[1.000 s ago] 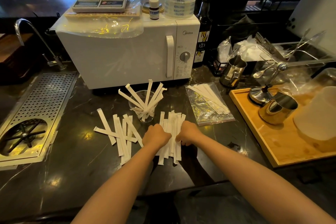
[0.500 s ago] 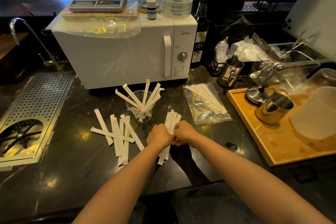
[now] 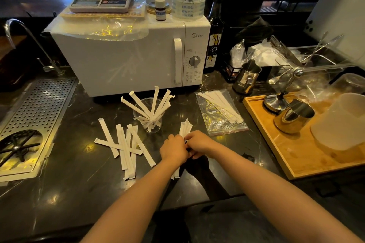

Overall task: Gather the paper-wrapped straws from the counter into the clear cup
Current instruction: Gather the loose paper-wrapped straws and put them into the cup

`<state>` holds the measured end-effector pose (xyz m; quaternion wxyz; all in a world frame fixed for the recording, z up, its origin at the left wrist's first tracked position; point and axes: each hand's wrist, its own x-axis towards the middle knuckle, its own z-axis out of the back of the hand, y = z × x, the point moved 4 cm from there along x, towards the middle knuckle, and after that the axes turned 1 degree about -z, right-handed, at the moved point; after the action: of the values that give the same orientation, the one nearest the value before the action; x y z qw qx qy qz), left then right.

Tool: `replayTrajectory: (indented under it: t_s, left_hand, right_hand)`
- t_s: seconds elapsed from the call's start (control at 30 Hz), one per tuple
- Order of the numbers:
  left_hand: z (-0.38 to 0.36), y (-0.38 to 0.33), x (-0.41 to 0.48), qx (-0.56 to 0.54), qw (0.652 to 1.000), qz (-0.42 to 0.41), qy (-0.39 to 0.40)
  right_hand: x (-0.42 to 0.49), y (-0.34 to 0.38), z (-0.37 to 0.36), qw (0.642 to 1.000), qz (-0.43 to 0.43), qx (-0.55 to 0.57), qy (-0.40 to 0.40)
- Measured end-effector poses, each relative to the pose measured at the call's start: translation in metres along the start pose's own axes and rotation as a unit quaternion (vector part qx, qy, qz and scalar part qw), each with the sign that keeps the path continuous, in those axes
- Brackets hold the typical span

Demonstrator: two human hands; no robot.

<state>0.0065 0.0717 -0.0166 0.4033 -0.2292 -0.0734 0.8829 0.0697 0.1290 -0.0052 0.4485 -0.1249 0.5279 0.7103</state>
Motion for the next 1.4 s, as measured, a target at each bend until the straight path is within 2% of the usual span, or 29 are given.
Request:
replayTrajectory:
  t_s: [0.07,0.13,0.2,0.3,0.43,0.57,0.7,0.83,1.13,1.4]
  left_hand:
    - [0.001,-0.001,0.001,0.016,1.0,-0.011,-0.007]
    - [0.003,-0.002,0.002,0.037,0.999,-0.026,-0.011]
    - [0.005,-0.002,0.002,0.056,0.998,-0.039,-0.01]
    - [0.007,-0.001,0.003,0.076,0.996,-0.056,-0.008]
    - [0.008,0.001,0.003,0.087,0.993,-0.075,-0.005]
    - [0.009,0.002,0.003,0.098,0.992,-0.073,0.003]
    - [0.01,0.002,0.004,0.109,0.991,-0.08,0.001]
    - [0.009,0.001,0.004,0.113,0.99,-0.088,-0.001]
    - [-0.001,0.007,0.003,0.039,0.996,-0.076,0.011]
    - [0.002,0.012,0.001,0.031,0.997,-0.069,0.025]
  right_hand:
    - [0.001,0.004,0.009,0.995,0.042,-0.065,-0.063]
    - [0.001,0.011,0.021,0.968,0.108,-0.157,-0.162]
    - [0.0,0.016,0.025,0.939,0.161,-0.229,-0.198]
    - [0.005,0.018,0.02,0.895,0.22,-0.358,-0.148]
    - [0.011,0.012,0.013,0.801,0.246,-0.539,-0.089]
    - [0.015,0.009,0.01,0.764,0.247,-0.589,-0.092]
    - [0.018,0.013,0.009,0.745,0.26,-0.607,-0.097]
    - [0.022,0.015,0.009,0.741,0.267,-0.609,-0.091]
    - [0.025,0.012,0.007,0.763,0.239,-0.598,-0.059]
    - [0.016,0.017,0.005,0.758,0.238,-0.602,-0.074]
